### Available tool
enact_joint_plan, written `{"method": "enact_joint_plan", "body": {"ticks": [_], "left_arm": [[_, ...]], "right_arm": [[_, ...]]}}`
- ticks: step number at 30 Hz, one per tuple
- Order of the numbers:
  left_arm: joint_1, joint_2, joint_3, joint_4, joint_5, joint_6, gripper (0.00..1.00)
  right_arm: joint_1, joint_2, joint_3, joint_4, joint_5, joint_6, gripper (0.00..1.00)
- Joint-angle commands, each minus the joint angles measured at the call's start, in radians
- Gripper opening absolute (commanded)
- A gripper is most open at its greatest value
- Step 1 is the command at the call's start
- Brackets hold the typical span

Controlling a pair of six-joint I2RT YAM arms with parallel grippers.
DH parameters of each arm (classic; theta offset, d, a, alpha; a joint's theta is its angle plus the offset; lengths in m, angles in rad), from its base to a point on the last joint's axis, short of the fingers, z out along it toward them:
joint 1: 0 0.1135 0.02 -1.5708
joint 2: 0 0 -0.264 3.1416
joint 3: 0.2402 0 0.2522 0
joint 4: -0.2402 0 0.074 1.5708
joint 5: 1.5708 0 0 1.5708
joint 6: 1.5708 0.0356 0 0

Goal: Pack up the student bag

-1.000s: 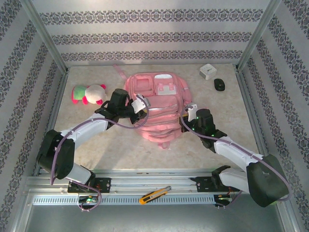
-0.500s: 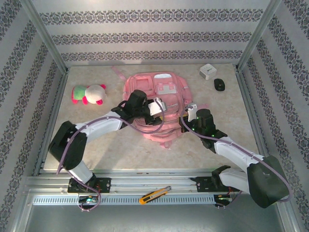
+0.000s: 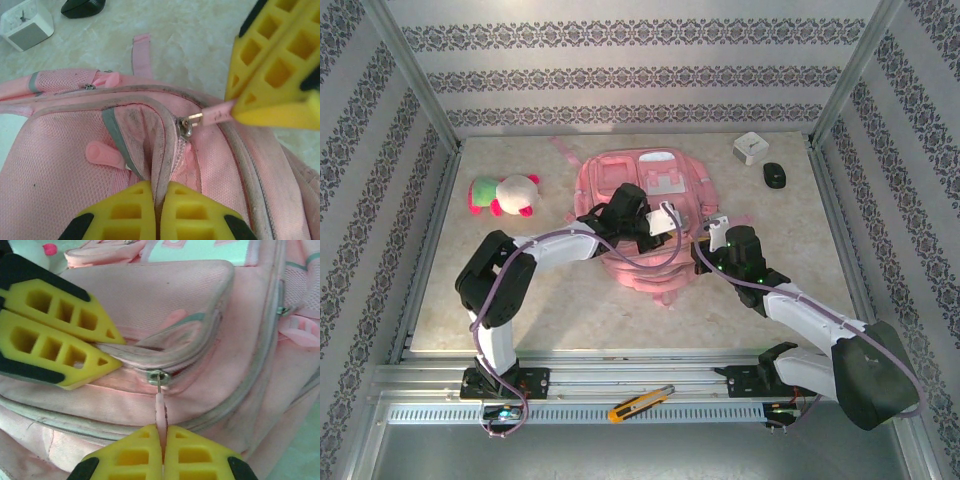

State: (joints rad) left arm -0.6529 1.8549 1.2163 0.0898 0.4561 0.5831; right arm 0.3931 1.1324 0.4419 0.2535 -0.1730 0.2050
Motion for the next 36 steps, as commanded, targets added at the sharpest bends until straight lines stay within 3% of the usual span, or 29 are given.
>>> {"method": "enact_joint_plan", "body": {"ticks": [1,5,13,17,20,21,22,24,27,28,29,30,36], "left_arm": [[0.045,-0.08,-0.054,-0.093,0.063,0.077,0.0],[0.063,-0.134,-0.111,-0.109,0.119,0.104,0.0],[0.064,-0.198,-0.165,-0.124,0.401,0.17,0.0],[0.064,-0.215,-0.172,-0.191,0.436,0.24,0.0],[0.067,-0.234,-0.19,-0.2,0.364,0.235,0.01],[0.071,-0.245,-0.202,-0.185,0.339,0.201,0.07],[0.075,-0.261,-0.218,-0.154,0.304,0.145,0.19],[0.083,-0.302,-0.255,-0.093,0.216,0.017,0.42],[0.1,-0.387,-0.315,-0.004,0.021,-0.163,0.75],[0.108,-0.421,-0.338,0.028,-0.061,-0.223,0.82],[0.122,-0.455,-0.363,0.058,-0.158,-0.279,0.94],[0.138,-0.488,-0.386,0.084,-0.243,-0.32,0.99],[0.237,-0.748,-0.644,0.297,-0.719,-0.454,0.99]], "right_arm": [[-0.044,-0.013,-0.019,0.038,0.073,0.032,0.0],[-0.052,0.036,-0.002,0.065,0.028,0.024,0.0],[-0.042,0.129,0.062,0.103,0.037,0.028,0.0],[-0.034,0.204,0.11,0.153,-0.007,0.046,0.0],[-0.02,0.251,0.133,0.165,-0.016,0.048,0.0],[-0.02,0.256,0.135,0.168,-0.015,0.052,0.0],[-0.02,0.255,0.135,0.168,-0.015,0.056,0.01],[-0.023,0.234,0.131,0.154,-0.014,0.053,0.24],[-0.034,0.172,0.121,0.111,-0.013,0.018,0.66],[-0.047,0.145,0.114,0.098,-0.008,0.016,0.97],[-0.064,0.117,0.104,0.089,-0.003,0.015,0.98],[-0.079,0.092,0.094,0.083,0.005,0.012,0.98],[-0.195,-0.059,0.016,0.054,0.129,0.005,0.98]]}}
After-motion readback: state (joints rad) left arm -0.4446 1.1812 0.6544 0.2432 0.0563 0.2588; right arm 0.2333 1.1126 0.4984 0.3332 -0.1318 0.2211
